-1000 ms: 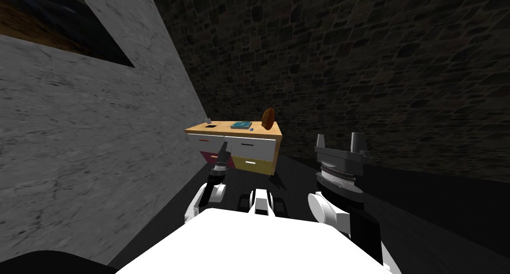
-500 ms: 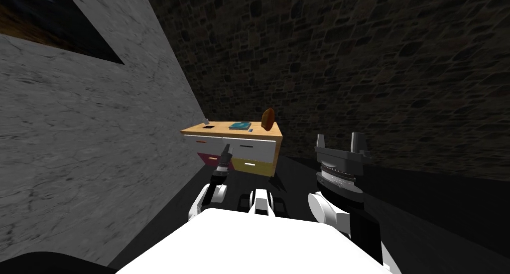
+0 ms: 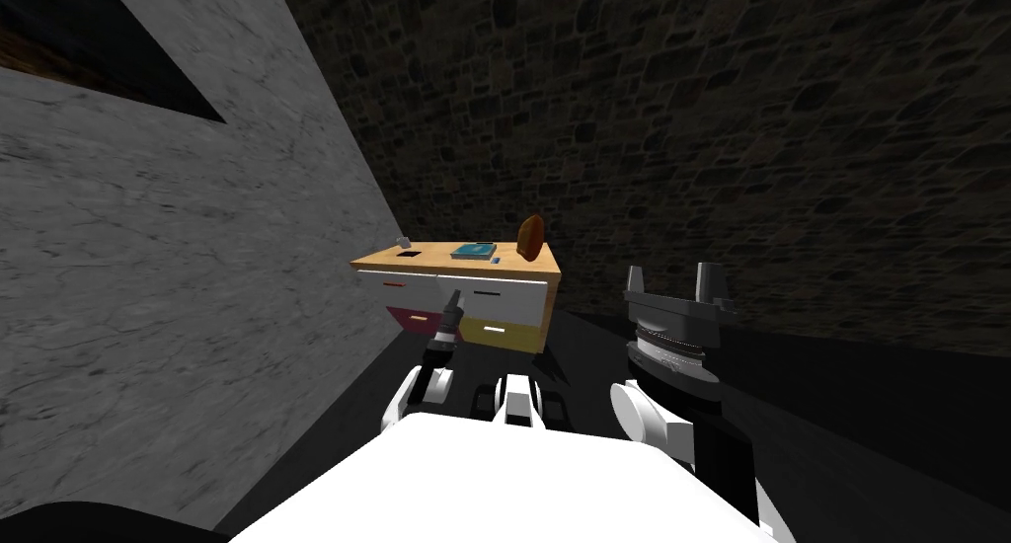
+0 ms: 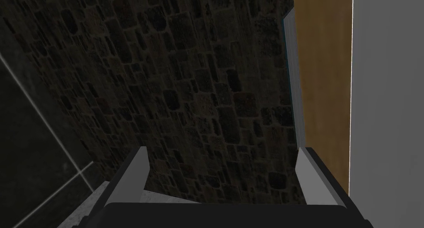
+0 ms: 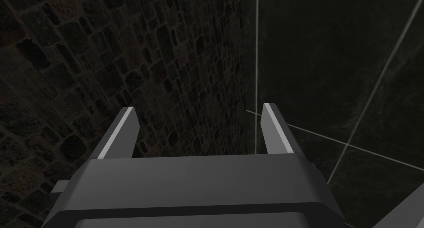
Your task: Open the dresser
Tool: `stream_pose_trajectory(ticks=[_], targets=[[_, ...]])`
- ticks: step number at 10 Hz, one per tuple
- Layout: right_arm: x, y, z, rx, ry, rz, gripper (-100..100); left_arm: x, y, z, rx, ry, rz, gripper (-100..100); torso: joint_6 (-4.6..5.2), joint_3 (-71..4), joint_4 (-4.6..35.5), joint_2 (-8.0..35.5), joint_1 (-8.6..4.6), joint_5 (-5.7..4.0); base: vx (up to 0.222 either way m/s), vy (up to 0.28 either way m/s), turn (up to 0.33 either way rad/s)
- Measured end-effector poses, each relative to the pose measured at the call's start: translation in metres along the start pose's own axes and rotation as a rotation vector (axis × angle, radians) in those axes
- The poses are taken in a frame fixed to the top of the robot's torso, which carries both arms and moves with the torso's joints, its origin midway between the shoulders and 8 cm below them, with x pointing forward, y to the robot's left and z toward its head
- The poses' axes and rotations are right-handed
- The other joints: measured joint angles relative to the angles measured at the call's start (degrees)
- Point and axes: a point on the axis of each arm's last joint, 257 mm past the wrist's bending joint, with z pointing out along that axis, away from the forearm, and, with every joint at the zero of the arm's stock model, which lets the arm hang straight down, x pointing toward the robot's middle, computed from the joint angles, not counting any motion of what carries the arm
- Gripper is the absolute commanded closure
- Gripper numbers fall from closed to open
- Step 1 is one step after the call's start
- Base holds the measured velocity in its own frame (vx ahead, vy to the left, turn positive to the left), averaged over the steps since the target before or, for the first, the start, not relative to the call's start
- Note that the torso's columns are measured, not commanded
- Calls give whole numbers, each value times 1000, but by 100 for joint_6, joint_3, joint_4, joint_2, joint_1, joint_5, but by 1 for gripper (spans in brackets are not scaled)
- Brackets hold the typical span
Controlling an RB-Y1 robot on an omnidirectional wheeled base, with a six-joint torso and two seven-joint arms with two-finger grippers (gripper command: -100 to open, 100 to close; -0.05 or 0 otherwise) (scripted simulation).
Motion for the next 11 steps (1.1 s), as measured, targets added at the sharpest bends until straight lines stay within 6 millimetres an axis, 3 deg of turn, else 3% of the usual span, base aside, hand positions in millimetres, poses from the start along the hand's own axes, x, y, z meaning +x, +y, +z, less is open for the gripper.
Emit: stream_pose_trajectory(ticks=[11], targets=[[0, 0, 0, 0, 0, 0, 0, 35, 113, -35, -222, 57, 2, -100, 0, 9, 4, 14, -2, 0, 77, 11, -35]])
